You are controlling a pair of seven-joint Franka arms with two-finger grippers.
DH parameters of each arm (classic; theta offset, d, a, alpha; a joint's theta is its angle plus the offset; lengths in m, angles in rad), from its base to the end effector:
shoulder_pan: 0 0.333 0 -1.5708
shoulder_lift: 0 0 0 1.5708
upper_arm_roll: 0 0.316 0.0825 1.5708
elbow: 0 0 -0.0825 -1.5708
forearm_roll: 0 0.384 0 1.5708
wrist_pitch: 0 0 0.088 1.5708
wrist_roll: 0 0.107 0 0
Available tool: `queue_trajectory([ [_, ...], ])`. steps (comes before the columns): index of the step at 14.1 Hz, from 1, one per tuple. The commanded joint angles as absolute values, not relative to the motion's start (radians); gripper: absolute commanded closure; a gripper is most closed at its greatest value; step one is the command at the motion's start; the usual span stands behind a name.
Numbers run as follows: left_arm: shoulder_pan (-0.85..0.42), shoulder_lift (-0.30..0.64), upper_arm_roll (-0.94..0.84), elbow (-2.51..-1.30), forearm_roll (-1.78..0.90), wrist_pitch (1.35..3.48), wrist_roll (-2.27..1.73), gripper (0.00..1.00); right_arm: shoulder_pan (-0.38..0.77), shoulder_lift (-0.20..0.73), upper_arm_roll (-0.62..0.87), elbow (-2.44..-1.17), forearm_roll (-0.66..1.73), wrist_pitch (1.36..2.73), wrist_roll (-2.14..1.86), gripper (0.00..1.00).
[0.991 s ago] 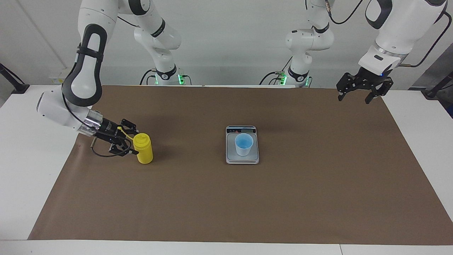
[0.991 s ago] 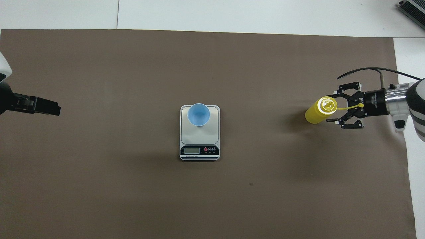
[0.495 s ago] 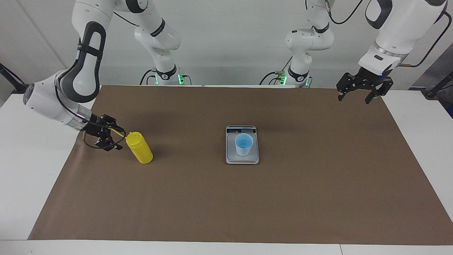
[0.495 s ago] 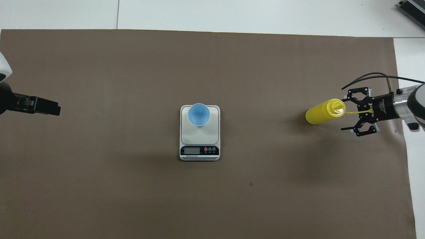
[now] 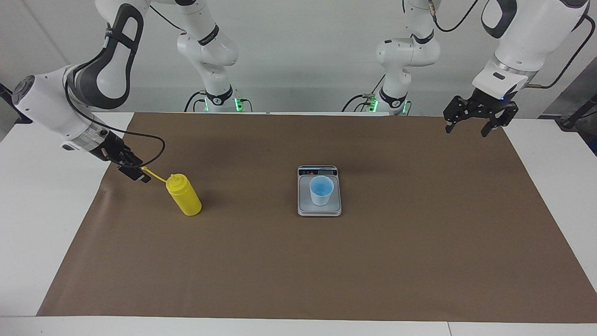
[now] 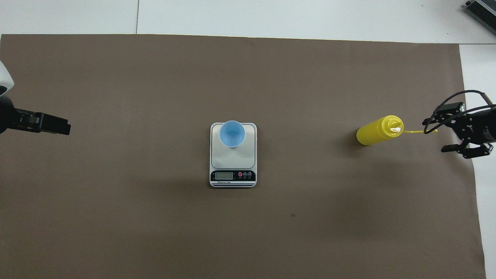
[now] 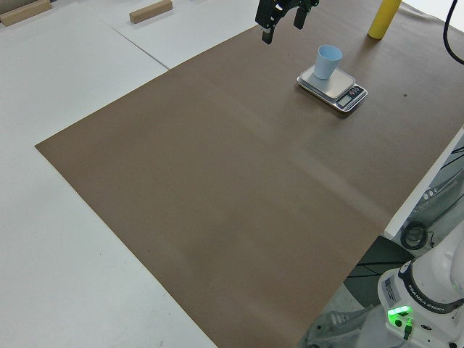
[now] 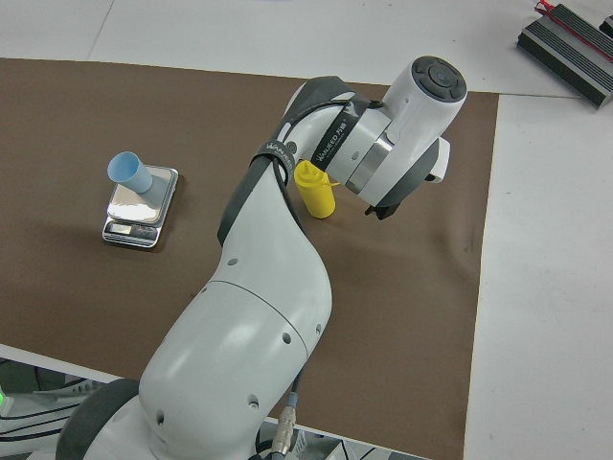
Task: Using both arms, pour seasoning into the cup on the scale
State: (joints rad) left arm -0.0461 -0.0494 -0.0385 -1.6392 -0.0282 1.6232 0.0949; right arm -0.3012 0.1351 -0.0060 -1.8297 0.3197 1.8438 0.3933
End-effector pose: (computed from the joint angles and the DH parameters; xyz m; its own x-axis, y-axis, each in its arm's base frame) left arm 0.5416 -0.0493 0.6239 0.9836 -0.1770 0.0357 -0.1779 -0.9838 0.0230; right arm 0.5667 -0.1535 0.4506 0.6916 -0.6833 -0.2340 -0.7223 -0.6569 -0.2163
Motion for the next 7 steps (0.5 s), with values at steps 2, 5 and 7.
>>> queue_trajectory([
  [2, -0.035, -0.074, -0.043, -1.672, -0.04, 1.646, 0.097, 0.0, -0.217, 0.04, 0.002, -1.839, 0.191, 1.847, 0.259, 0.0],
  [5, -0.035, -0.074, -0.043, -1.672, -0.04, 1.646, 0.097, 0.0, -0.138, 0.0, 0.003, -1.809, 0.062, 1.832, 0.258, 0.0],
  [7, -0.035, -0.074, -0.043, -1.672, -0.04, 1.644, 0.097, 0.0, -0.105, 0.005, 0.008, -1.737, 0.016, 1.764, 0.256, 0.0],
])
